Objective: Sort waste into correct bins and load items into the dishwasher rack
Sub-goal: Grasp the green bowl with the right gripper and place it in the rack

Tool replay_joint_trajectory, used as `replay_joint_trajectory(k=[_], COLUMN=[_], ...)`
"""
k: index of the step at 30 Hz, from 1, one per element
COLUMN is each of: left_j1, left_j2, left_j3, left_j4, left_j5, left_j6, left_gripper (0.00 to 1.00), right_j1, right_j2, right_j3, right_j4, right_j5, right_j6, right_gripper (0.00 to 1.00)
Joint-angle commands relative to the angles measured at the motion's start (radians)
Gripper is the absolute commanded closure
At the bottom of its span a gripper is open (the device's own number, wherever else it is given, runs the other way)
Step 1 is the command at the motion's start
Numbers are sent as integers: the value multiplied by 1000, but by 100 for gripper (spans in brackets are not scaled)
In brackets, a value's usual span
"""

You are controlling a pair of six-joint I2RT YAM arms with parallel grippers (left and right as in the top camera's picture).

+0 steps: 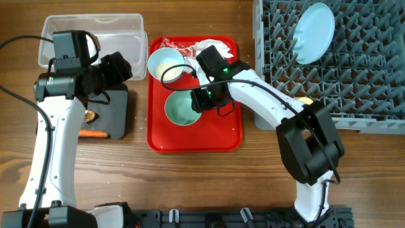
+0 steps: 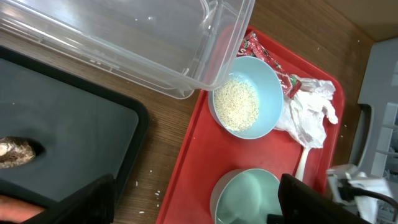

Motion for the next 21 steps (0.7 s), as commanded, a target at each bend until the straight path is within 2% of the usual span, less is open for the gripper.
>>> replay_joint_trajectory(k=[1, 5, 10, 12, 13, 14, 17, 21], left_j1=[4, 4, 4, 4, 4, 4, 4, 4], left_j2=[-5, -4, -4, -4, -4, -4, -4, -4], left_j3=[12, 12, 12, 12, 12, 12, 12, 12], left_j4=[-1, -1, -8, -8, -8, -8, -7, -8], left_j5=[15, 15, 14, 14, 14, 14, 14, 14], left_j6=[-9, -9, -9, -9, -9, -9, -9, -9], left_gripper=[16, 12, 9, 0, 0, 0, 0, 0], right_j1=[-2, -3, -14, -39, -55, -70, -75, -76], right_j2=[33, 35, 3, -69, -112, -185, -360, -464], right_j3=[2, 2, 5, 5, 5, 5, 5, 5], right_j4=[7, 11, 20, 19, 17, 10, 14, 119], right_j5=[51, 94, 180, 204, 232, 320, 779, 1235], right_j6=[8, 20, 71, 72, 71, 72, 72, 37], right_gripper=[57, 96, 95, 96, 96, 96, 96, 96])
